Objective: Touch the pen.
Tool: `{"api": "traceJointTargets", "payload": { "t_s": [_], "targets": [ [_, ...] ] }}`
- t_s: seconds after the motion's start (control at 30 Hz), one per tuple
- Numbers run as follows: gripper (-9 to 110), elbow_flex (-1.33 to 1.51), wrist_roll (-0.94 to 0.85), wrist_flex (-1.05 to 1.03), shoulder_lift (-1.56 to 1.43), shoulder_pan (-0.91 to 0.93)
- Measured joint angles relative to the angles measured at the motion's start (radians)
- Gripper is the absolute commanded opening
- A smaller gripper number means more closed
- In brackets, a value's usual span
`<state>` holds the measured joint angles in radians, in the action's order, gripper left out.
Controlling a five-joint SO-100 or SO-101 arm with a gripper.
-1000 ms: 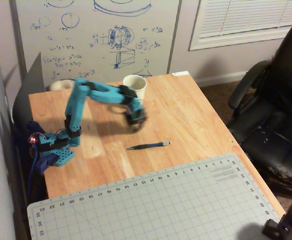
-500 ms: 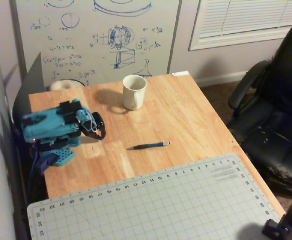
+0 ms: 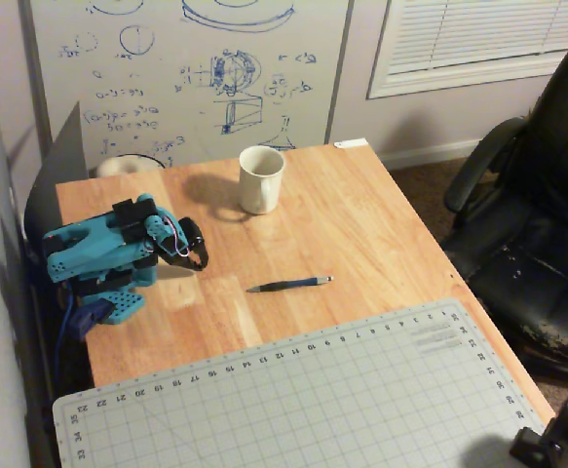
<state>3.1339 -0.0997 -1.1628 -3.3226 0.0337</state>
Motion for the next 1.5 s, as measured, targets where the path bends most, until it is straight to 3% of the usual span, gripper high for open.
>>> {"api": "traceJointTargets", "payload": {
  "t_s": [0.17,0.5,0.97,1.5],
  "targets": [
    [1,-0.166,0.002,-0.002,0.135,0.0],
    [1,-0.607,0.002,0.046,0.684,0.0],
    [1,-0.965,0.002,0.715,1.671,0.094],
    [1,-1.046,0.002,0.758,1.802,0.249]
  ]
}}
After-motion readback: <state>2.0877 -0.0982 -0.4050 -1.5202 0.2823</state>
